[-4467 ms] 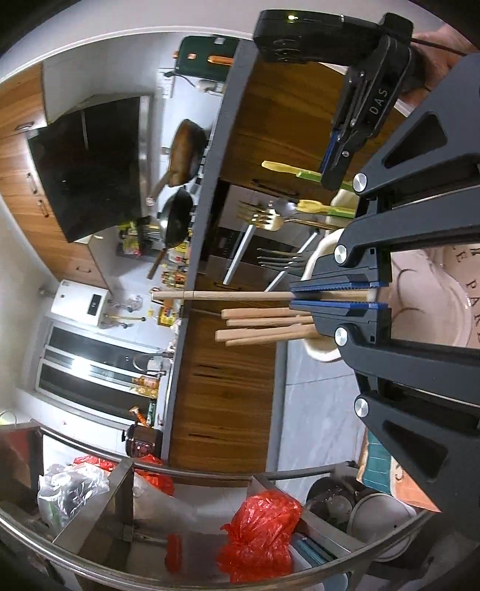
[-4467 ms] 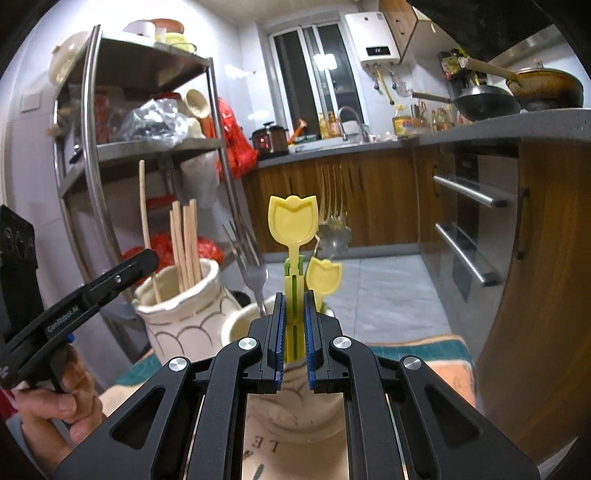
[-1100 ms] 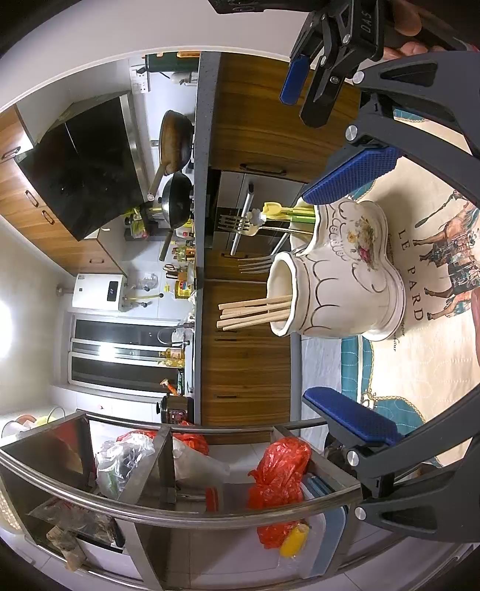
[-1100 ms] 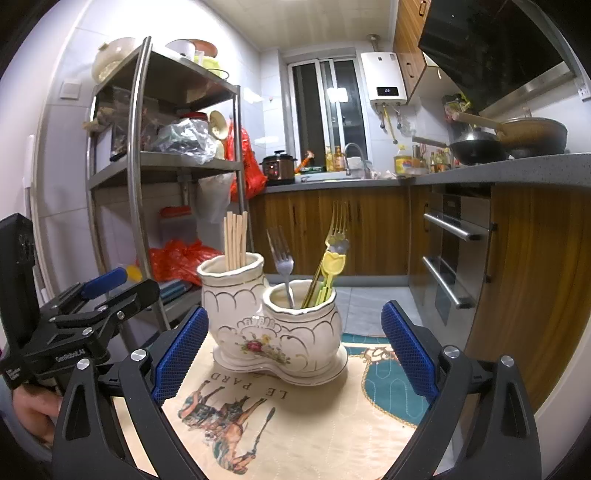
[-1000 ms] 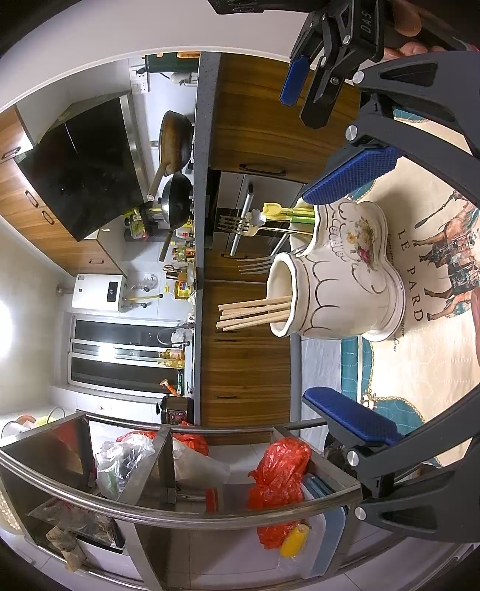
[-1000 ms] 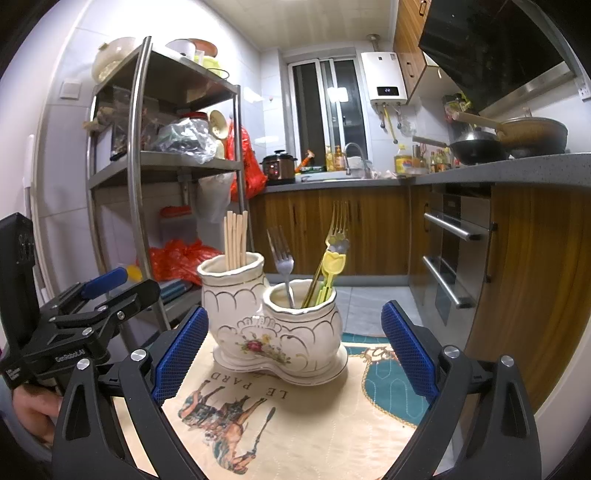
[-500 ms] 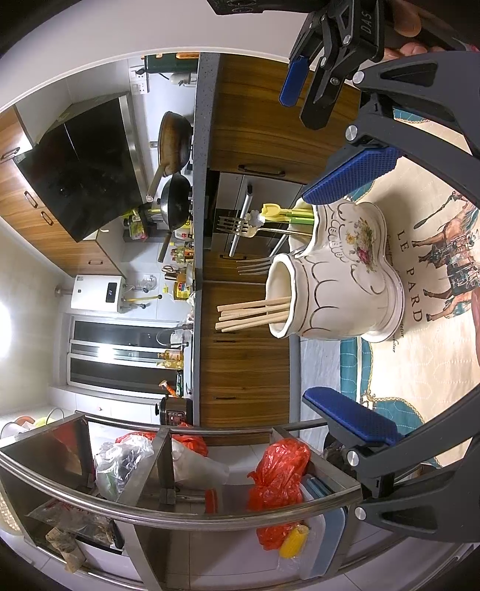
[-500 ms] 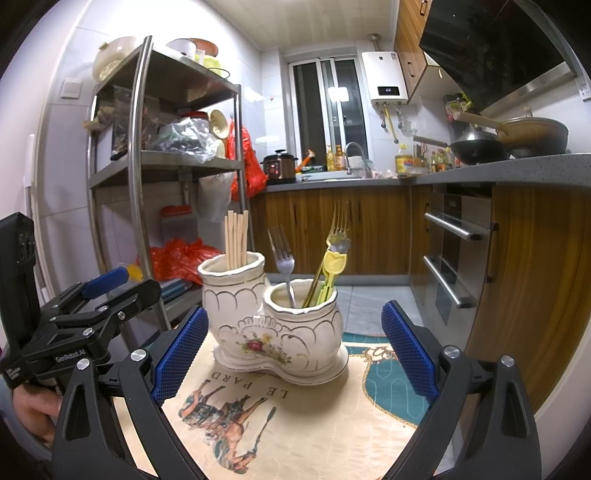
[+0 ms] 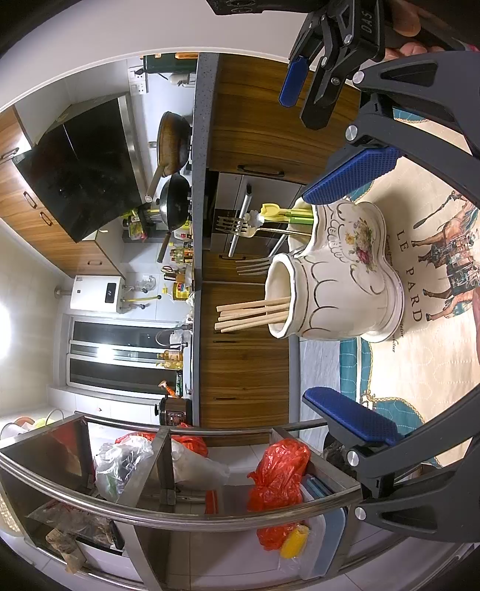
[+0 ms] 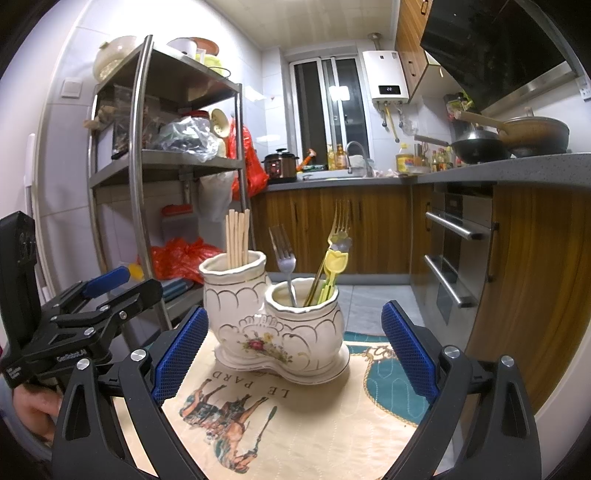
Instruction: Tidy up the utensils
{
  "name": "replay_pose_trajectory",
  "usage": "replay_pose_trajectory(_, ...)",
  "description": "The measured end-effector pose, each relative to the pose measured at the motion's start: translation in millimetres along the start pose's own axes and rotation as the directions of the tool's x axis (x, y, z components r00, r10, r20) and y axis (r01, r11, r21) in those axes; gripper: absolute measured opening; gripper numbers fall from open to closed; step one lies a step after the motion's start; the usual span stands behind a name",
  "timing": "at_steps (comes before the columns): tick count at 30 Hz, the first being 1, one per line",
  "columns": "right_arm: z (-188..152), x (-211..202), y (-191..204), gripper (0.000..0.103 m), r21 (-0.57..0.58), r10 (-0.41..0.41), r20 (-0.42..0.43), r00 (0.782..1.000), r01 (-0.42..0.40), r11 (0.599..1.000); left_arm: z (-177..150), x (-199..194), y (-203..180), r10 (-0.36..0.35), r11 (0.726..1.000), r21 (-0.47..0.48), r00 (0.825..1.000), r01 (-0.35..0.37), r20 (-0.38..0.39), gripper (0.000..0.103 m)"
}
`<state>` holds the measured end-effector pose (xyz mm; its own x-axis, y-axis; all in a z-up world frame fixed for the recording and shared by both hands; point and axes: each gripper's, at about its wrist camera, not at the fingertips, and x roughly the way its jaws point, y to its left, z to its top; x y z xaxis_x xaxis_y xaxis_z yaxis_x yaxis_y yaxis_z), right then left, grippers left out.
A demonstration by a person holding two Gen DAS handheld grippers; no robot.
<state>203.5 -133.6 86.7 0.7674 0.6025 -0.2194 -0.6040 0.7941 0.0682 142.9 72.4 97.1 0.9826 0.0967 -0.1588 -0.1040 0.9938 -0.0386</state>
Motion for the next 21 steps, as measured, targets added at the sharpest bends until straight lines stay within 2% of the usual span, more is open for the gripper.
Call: replay_pose_trajectory(21,0.4,0.3,0.8,0.094,-0.001,-0.002,-0.001,1.000,0.002,1.000,-1.4,1.4,2.2,-0.008,1.000,-0.007,1.000,0.008,-0.005,0.098)
